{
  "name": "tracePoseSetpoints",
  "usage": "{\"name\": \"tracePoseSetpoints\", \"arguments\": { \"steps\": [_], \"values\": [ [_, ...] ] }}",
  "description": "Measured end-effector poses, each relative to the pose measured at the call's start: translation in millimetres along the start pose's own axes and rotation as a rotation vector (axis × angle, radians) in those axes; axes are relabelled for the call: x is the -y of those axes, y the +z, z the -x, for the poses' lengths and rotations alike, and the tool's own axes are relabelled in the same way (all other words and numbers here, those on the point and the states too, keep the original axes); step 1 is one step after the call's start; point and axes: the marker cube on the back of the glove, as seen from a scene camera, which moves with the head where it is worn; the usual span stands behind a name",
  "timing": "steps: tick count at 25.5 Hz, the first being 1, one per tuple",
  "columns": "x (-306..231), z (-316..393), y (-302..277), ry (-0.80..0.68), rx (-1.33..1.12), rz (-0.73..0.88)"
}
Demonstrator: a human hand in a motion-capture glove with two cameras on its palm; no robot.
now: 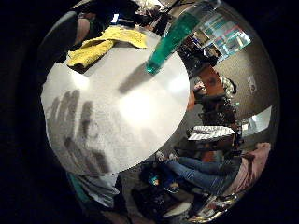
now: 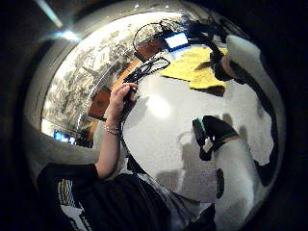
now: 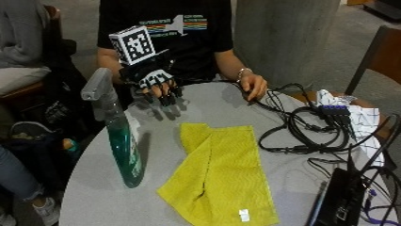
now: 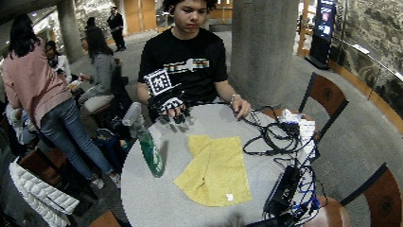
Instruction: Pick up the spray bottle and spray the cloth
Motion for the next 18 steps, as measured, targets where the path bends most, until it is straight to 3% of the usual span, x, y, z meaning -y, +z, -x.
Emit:
{"name": "tracePoseSetpoints", "arguments": {
  "steps": [11, 18],
  "values": [
    [1, -5, -3, 0.008, 0.028, 0.007],
    [6, -26, -8, 0.192, 0.289, -0.069]
  ]
}}
